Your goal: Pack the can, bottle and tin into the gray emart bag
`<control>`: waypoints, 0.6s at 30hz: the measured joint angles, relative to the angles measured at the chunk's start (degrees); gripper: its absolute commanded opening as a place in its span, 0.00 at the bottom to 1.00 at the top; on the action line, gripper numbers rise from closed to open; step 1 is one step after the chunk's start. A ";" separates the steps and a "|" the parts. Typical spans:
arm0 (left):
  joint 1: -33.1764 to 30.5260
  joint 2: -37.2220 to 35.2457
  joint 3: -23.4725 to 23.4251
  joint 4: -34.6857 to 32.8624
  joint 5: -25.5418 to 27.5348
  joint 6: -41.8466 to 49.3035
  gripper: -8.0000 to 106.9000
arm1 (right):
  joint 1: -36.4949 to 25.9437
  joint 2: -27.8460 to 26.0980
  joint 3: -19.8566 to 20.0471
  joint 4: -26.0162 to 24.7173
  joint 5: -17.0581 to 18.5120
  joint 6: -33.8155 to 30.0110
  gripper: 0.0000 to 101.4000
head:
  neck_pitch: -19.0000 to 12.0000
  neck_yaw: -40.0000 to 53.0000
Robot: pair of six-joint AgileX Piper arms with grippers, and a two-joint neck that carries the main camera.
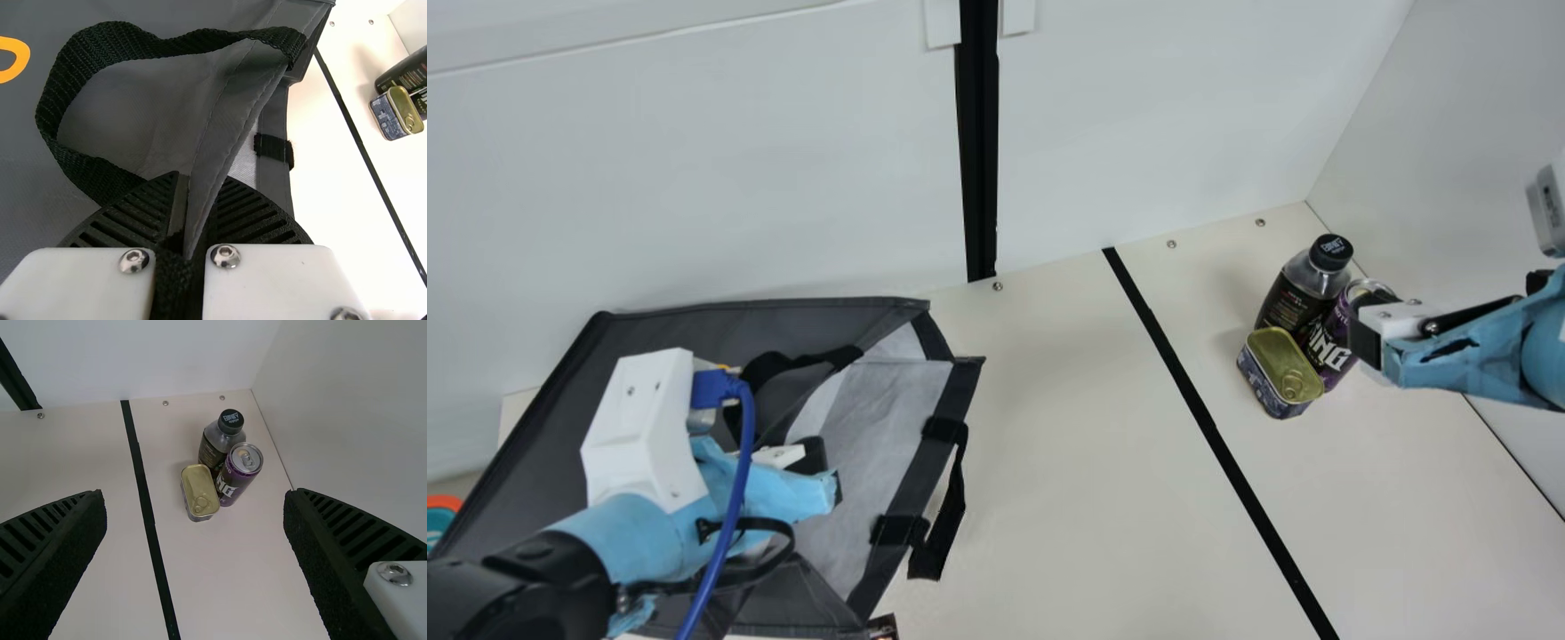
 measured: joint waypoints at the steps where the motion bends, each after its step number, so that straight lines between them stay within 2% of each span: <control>1: 0.00 0.00 0.00 0.00 0.00 0.00 0.16 | 0.00 0.00 0.00 0.00 0.00 0.00 0.90 | 0.00 0.00; 18: 0.00 0.00 0.00 0.00 0.00 0.00 0.16 | 0.00 0.00 0.00 0.00 0.00 0.00 0.90 | 0.00 0.00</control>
